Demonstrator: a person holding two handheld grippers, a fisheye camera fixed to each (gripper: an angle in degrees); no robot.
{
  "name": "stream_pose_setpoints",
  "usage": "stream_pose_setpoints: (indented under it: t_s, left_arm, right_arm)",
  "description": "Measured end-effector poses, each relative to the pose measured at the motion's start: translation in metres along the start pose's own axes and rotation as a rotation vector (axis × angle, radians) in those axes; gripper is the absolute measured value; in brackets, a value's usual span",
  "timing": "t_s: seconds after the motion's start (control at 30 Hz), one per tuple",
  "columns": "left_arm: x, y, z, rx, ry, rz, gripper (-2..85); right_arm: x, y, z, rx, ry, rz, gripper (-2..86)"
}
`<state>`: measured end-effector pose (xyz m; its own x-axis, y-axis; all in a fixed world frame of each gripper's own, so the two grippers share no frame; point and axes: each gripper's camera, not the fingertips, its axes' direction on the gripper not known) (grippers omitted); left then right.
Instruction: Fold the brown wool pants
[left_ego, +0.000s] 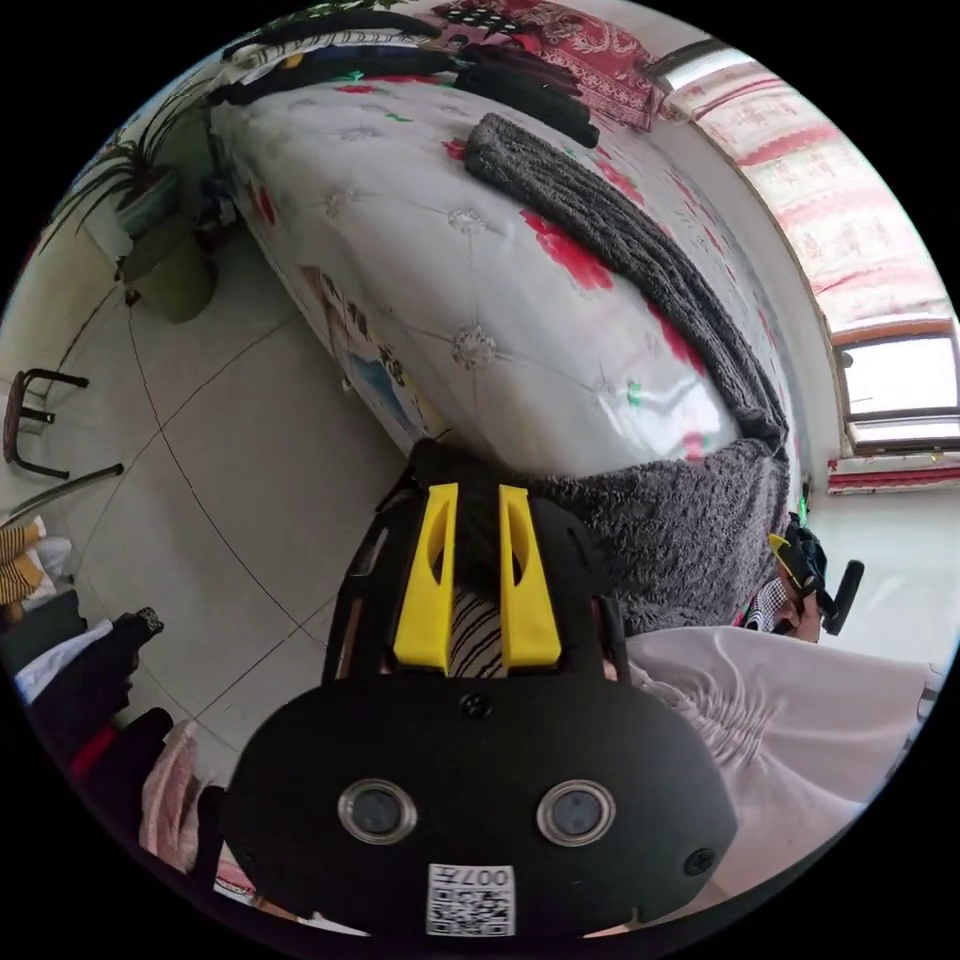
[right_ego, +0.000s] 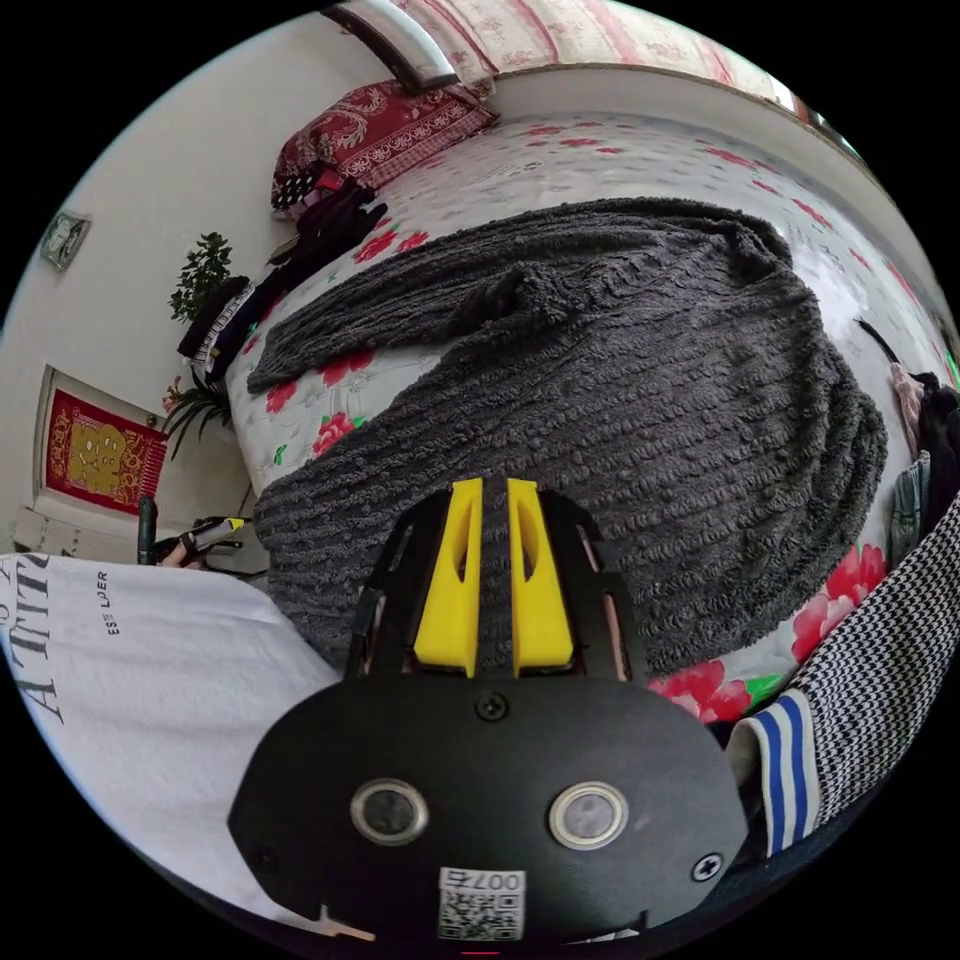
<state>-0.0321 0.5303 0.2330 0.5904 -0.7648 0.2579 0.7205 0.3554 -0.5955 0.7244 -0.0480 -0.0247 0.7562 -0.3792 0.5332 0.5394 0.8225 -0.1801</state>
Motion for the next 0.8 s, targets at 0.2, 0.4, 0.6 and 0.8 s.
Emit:
stream_pose_setpoints:
  t_s: [0.2,0.4,0.6,0.8]
  left_arm:
    - [-0.062,0.022,0.013,-0.071,0.153,-0.143,7.9]
    - [-0.160,0.047,0.050,-0.105,0.612,-0.577,8.7]
    - [-0.216,0.055,0.058,-0.058,0.744,-0.729,10.8]
    - [-0.251,0.068,0.089,-0.061,0.879,-0.869,12.9]
  right_arm:
    - [-0.035,0.016,0.009,-0.092,-0.008,-0.113,4.2]
    - [-0.007,0.028,-0.014,-0.105,-0.097,0.050,5.8]
    - [0.045,0.058,-0.057,-0.094,-0.003,0.336,7.0]
    - [0.100,0.053,-0.070,-0.038,-0.121,0.610,7.3]
